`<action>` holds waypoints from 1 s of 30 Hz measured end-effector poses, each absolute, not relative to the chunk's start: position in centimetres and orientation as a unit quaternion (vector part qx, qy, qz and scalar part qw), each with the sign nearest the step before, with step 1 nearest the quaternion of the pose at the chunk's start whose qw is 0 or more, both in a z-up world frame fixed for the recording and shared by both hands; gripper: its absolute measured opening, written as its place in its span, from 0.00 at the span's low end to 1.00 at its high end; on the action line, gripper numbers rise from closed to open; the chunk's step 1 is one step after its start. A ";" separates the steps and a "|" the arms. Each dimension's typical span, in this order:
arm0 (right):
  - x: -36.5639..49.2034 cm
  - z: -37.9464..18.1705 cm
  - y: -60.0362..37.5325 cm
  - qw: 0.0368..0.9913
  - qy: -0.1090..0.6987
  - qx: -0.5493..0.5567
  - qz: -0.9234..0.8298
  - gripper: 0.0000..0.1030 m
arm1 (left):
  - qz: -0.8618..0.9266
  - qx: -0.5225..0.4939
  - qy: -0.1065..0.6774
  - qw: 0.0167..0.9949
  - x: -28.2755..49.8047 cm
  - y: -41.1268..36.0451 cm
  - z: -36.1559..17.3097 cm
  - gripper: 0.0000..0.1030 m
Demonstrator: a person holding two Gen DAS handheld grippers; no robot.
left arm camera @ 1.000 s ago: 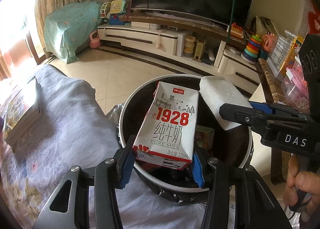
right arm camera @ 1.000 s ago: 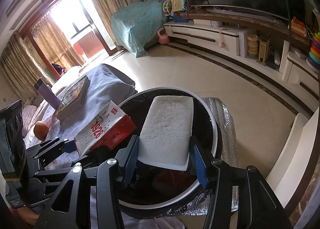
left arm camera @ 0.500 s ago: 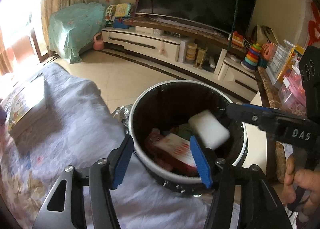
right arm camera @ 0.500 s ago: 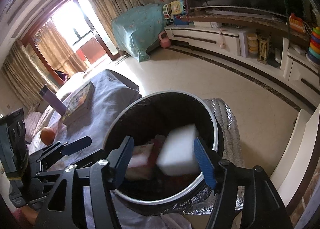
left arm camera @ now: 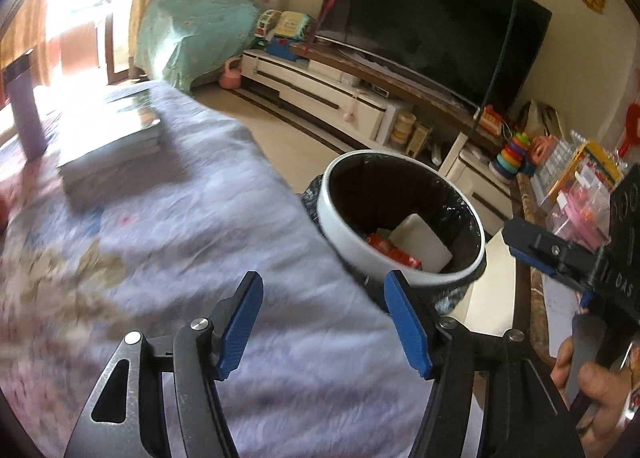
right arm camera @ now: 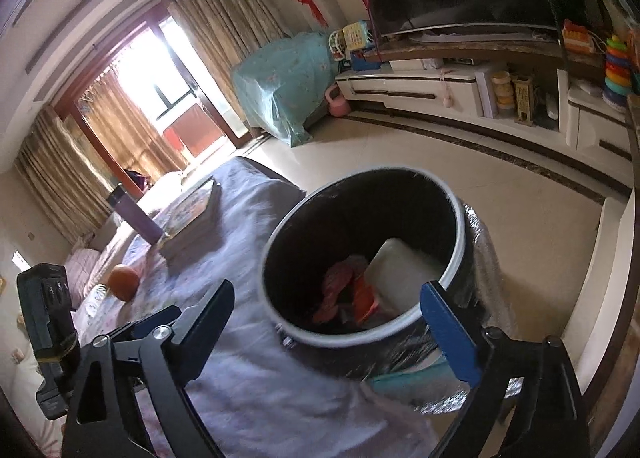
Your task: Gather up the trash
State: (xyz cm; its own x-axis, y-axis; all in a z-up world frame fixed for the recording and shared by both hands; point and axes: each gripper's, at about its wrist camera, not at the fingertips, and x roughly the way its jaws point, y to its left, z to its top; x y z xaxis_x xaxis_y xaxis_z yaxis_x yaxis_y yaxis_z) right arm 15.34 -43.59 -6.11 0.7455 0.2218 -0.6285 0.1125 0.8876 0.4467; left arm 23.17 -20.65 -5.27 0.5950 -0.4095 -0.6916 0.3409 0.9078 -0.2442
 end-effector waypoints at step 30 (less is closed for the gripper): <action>2.6 -0.9 -33.7 0.983 0.144 0.067 -0.088 1.00 | -0.141 -0.024 0.206 0.968 3.7 -12.8 -1.7 0.99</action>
State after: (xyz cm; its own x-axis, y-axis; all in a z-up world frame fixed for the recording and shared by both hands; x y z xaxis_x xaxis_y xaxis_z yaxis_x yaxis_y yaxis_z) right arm 2.62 -33.72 -0.93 0.9431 -0.1531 -0.2951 0.1920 0.9755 0.1072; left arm 3.68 -12.82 -1.74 0.8756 -0.2828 -0.3916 0.2631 0.9591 -0.1044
